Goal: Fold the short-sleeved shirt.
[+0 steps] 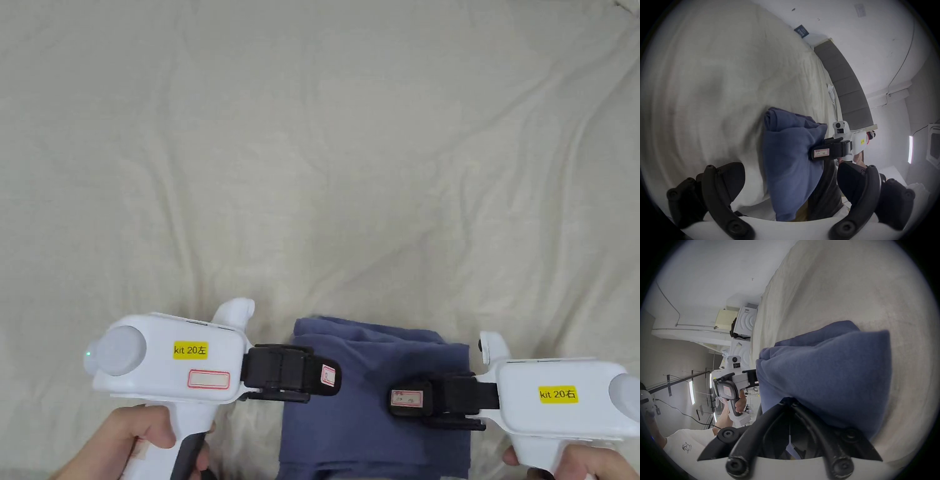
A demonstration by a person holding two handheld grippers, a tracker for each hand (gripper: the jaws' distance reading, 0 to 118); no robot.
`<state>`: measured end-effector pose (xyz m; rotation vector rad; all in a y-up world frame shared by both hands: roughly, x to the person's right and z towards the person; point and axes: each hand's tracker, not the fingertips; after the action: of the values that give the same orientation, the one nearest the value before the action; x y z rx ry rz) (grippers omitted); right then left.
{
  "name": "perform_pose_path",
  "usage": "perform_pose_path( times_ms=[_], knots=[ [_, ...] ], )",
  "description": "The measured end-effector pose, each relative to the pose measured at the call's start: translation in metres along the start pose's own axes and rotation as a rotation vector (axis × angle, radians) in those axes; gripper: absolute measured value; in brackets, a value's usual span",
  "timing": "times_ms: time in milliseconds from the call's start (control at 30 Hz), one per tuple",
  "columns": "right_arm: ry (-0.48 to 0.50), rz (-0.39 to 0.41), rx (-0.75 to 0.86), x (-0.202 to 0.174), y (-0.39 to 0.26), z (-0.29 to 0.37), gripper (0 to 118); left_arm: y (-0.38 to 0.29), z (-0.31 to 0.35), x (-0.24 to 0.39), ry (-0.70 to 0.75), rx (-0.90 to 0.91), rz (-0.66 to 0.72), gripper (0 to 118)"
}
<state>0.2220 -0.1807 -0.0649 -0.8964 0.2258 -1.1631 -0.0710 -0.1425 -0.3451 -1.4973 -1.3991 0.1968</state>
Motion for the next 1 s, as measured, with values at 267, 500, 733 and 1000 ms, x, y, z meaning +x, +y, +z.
perform_pose_path(
  times_ms=[267,500,733,1000],
  knots=[
    [0.048,-0.044,0.003,0.009,0.0,0.002,0,0.004,-0.025,-0.001,-0.113,-0.014,0.021,116],
    [-0.016,0.014,0.022,-0.01,-0.002,0.01,0,0.008,-0.016,-0.007,0.029,0.009,-0.055,25],
    [-0.058,0.063,0.111,-0.044,-0.003,0.041,0,0.021,0.052,-0.027,0.051,0.013,-0.03,25],
    [-0.13,0.073,0.194,-0.075,0.018,0.03,0,0.05,0.274,-0.116,0.432,0.055,0.028,25]
  ],
)
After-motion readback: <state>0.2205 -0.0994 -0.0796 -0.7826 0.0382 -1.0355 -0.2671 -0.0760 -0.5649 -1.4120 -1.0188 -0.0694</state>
